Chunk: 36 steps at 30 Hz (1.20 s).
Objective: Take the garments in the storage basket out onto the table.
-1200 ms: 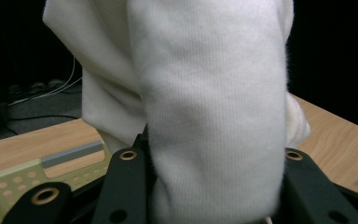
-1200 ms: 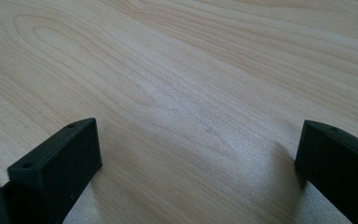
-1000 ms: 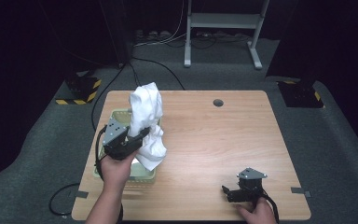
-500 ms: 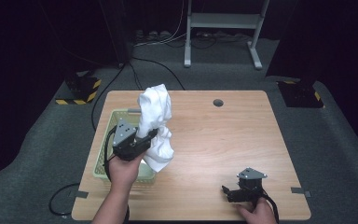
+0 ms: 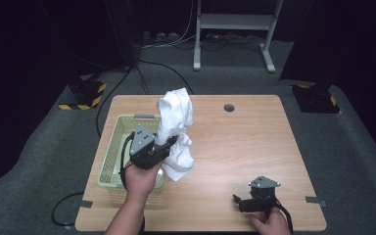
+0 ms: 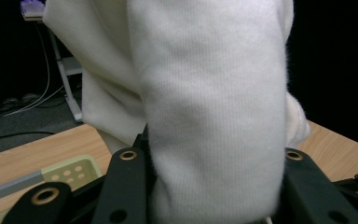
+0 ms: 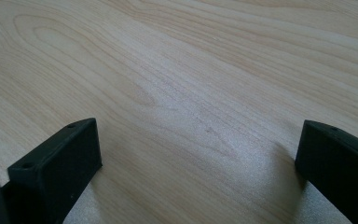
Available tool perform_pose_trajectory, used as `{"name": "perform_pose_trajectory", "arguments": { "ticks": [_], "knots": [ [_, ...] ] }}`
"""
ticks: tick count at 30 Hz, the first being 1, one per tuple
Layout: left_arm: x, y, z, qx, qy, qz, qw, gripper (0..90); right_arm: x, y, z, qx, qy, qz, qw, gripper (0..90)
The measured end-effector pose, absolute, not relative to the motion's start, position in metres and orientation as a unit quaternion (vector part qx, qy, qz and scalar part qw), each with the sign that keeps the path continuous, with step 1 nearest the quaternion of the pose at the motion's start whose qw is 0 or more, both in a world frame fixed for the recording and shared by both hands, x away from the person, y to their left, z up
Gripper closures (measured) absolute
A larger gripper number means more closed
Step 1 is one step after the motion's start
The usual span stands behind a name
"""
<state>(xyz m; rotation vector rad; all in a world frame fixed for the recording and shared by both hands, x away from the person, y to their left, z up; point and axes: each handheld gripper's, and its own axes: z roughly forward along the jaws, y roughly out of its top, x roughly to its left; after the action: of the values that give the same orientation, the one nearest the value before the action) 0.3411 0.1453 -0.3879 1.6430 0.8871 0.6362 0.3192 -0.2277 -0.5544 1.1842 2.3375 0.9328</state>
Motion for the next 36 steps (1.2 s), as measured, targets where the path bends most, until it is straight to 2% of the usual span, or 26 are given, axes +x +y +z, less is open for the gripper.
{"name": "perform_pose_trajectory", "arguments": {
  "ticks": [36],
  "knots": [
    [0.347, 0.096, -0.399, 0.713, 0.351, 0.244, 0.556, 61.8, 0.319, -0.228, -0.554, 0.419, 0.827, 0.33, 0.179, 0.0]
  ]
}}
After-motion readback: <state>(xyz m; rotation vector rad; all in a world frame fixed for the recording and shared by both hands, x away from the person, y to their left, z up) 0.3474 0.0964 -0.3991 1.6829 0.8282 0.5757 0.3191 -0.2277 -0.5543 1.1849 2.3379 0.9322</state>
